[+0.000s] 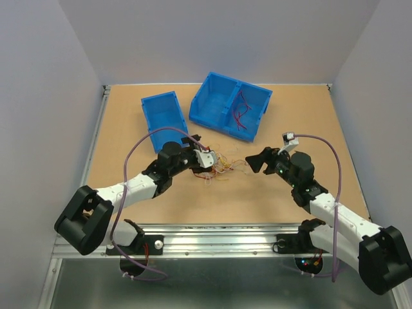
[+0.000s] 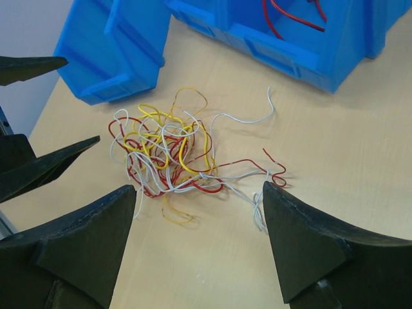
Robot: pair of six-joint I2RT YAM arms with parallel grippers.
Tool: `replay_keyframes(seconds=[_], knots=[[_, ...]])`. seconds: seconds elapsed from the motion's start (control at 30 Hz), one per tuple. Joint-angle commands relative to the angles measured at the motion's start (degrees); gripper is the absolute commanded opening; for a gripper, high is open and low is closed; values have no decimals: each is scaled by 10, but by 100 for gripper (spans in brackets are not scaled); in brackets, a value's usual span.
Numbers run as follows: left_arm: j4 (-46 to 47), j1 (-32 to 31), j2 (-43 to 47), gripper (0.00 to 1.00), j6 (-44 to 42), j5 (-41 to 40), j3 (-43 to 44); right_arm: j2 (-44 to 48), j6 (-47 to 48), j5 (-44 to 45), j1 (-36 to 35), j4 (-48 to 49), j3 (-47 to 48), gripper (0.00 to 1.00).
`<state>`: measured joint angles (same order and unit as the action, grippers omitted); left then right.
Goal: Untangle the cables
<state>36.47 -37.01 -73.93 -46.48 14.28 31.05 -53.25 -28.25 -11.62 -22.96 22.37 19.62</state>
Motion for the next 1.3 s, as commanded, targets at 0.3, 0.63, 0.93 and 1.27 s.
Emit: replay_keyframes(seconds=[0.3, 0.63, 0.93, 1.27], knots=[[-112, -21, -79, 85, -3, 103, 87, -29, 14, 33, -4, 91, -20, 83], [-98, -17, -51, 81, 2, 73, 89, -180, 36, -100, -10, 137, 50, 64], [-80, 30, 0, 81, 31, 108, 74, -285, 92, -82, -90, 144, 118, 67], [-4, 33, 70, 78, 73, 78, 27, -403, 110, -14, -137, 152, 209, 60]])
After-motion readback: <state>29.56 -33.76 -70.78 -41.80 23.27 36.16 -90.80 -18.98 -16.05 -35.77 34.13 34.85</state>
